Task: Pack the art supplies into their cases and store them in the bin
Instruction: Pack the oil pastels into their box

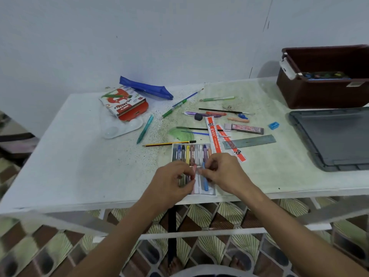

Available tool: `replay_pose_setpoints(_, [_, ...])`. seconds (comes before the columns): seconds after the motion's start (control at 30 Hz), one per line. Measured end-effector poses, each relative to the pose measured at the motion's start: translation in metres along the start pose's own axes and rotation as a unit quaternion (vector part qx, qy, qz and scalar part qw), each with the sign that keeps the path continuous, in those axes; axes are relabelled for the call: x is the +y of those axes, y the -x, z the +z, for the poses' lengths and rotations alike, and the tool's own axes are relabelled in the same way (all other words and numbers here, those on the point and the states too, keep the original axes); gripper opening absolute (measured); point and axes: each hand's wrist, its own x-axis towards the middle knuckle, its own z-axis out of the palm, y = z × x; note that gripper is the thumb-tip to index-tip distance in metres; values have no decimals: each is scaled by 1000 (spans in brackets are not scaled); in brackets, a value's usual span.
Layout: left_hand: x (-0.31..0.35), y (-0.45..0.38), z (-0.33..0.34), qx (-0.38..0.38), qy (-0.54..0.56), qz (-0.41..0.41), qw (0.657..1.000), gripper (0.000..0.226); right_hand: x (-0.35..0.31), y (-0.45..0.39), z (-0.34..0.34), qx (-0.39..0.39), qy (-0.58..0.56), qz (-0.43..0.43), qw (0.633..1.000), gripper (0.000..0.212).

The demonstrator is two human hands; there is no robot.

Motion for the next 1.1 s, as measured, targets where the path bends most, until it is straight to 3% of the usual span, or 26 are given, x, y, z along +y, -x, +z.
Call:
replay_pose_setpoints(0.23, [-6,4,7,-12,3,5,1000,15,3,9,-3,-21,33,-38,998,12])
replay_pose_setpoints(0.43, [-9,0,1,-52,11,-50,997,19,10,11,-10,-53,100,-72,991,37])
replay_pose_setpoints(0.7, [-19,-22,-1,-181,-139,-62,972,50,11,12,-11,-96,136,-81,983,53])
replay_pose_setpoints(1.1, [-22,-23,4,-167,-95,-68,979,46,21,11,-9,-84,89,-107,987,48])
